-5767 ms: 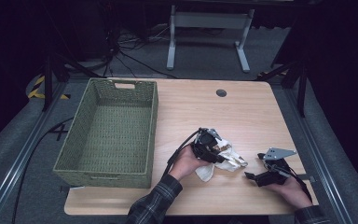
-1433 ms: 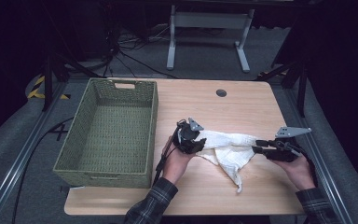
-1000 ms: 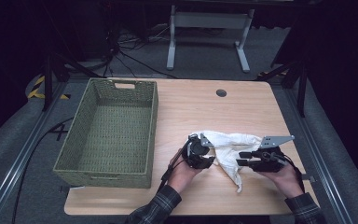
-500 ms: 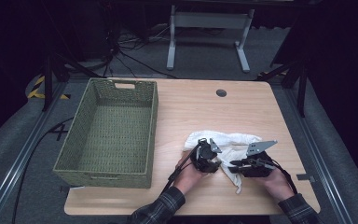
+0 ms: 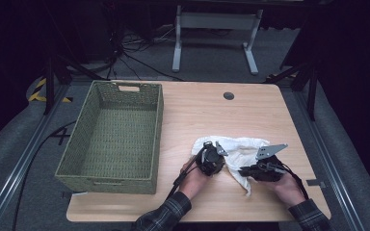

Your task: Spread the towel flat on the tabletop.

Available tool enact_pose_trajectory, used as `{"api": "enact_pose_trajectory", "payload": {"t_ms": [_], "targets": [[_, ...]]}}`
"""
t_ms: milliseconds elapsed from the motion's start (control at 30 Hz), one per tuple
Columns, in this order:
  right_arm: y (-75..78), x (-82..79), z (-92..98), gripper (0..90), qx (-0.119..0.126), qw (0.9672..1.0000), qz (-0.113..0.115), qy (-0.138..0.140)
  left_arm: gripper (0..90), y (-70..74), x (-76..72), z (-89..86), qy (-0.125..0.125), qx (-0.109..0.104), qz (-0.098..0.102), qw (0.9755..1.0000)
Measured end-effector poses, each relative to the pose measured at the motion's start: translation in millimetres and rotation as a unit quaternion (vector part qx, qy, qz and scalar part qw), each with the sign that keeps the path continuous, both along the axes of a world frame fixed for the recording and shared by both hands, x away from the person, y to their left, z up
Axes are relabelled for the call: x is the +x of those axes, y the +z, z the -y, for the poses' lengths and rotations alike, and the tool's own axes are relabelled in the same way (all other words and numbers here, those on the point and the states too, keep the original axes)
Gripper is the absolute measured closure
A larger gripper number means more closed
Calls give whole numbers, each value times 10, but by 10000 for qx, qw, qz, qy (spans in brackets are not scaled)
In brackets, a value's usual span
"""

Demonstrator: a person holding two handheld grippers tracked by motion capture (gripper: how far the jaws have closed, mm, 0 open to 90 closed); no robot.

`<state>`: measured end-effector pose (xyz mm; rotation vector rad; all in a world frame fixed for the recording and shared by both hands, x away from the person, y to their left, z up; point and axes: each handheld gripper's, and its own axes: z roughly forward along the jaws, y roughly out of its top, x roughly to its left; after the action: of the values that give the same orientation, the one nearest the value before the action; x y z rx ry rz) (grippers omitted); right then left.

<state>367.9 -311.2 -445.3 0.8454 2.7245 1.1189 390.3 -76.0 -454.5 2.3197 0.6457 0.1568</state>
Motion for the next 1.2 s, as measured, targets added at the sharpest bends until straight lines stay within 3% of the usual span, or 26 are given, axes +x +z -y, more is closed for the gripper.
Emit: {"api": "enact_pose_trajectory", "payload": {"t_ms": [200,400,767,1000,1200], "targets": [[59,9,169,858,100,9997,57,-201,868,150,-49,-126,-48,-279,-15,9996],[127,11,398,858,228,9984,153,-495,870,298,-118,-313,57,-508,-14,9987],[162,5,667,859,98,9958,266,-874,871,382,-191,-573,356,-664,-53,9971],[146,14,854,859,11,9931,264,-1141,871,393,-269,-674,454,-600,-78,9971],[101,50,959,857,-272,9905,225,-1331,871,368,-281,-735,664,-456,-83,9967]]}}
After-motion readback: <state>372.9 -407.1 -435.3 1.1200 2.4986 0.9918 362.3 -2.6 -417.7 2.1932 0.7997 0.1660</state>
